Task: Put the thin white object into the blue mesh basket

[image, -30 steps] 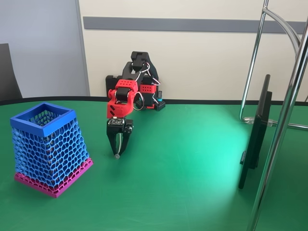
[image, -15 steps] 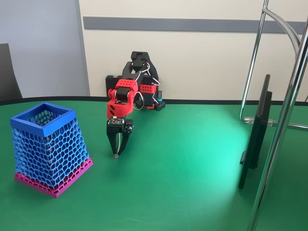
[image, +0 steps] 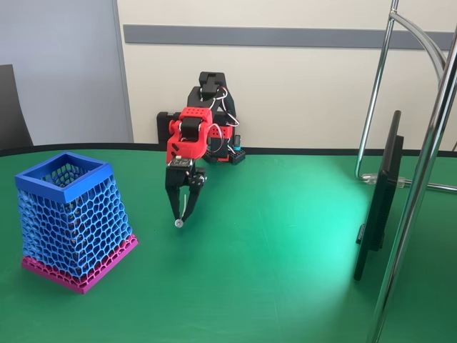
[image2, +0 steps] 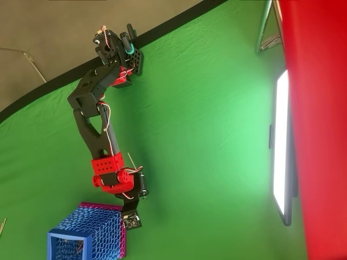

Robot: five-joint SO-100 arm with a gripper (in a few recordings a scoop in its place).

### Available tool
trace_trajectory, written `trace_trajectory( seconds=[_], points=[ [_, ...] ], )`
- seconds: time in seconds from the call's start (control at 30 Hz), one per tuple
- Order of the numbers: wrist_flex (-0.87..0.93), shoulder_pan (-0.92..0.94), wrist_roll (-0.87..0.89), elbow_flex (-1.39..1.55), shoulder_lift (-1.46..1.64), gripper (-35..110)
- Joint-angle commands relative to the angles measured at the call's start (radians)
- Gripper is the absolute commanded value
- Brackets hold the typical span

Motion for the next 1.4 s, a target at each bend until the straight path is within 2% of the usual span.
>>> trace_trajectory(
  seconds=[0.0, 0.4, 0.7, 0.93, 1.17, 1.37],
  points=[
    [0.005, -0.023, 0.026, -0.049, 0.106, 6],
    [-0.015, -0.054, 0.095, -0.273, 0.187, 6],
    [-0.115, -0.035, 0.140, -0.486, 0.183, 6],
    [-0.100, 0.003, 0.117, -0.793, 0.086, 6],
    [-0.100, 0.041, 0.057, -0.966, -0.006, 5],
    [-0.172, 0.080, -0.012, -1.063, -0.077, 5]
  ],
)
